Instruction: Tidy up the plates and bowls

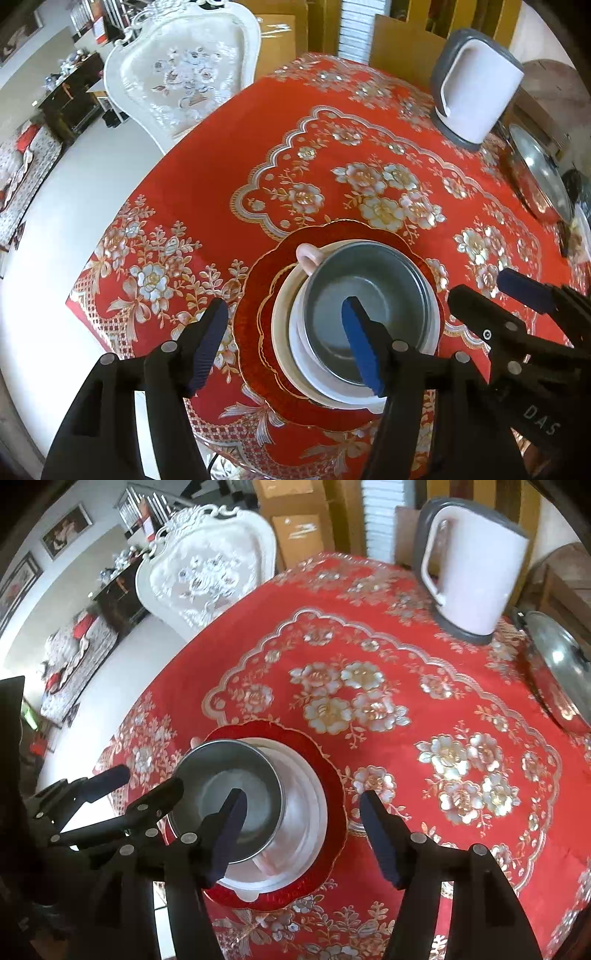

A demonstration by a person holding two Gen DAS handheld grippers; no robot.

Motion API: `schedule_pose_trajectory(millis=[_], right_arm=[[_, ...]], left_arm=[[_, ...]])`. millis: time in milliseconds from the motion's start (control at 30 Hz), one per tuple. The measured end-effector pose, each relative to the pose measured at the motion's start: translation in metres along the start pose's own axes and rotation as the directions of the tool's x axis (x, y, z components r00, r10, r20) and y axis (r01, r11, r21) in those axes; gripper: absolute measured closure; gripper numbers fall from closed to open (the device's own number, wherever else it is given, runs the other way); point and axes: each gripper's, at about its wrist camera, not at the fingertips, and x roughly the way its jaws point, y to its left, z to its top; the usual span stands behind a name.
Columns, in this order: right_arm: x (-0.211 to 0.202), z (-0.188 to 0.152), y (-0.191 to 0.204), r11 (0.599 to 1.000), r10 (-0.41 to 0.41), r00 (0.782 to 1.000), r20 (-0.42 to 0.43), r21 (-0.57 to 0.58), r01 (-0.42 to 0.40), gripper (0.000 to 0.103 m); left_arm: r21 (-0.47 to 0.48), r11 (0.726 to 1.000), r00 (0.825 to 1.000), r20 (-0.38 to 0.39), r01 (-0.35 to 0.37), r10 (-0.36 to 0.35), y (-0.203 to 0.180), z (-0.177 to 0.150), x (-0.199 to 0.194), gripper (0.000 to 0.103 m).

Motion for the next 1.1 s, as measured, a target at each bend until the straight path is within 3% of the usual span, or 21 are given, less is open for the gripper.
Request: schedule_pose_trajectory(millis=[267,1100], right_arm=[[-0.002,-0.016,-0.006,0.997,-0.039,0.999,0.013,0.061,0.038,0.029],[-0.006,-0.036,-0.018,0.994,-0.056,0.998,-0.011,0.091,0.057,0.029]], left_arm=[[0.002,1.0,0.999,0.034,-0.001,0.001,-0.001,-0.006,-0.004,0.039],[0.13,0.99,0.998,0.022,0.056,-0.06,-0.021,-0.013,-0.003,0.039]])
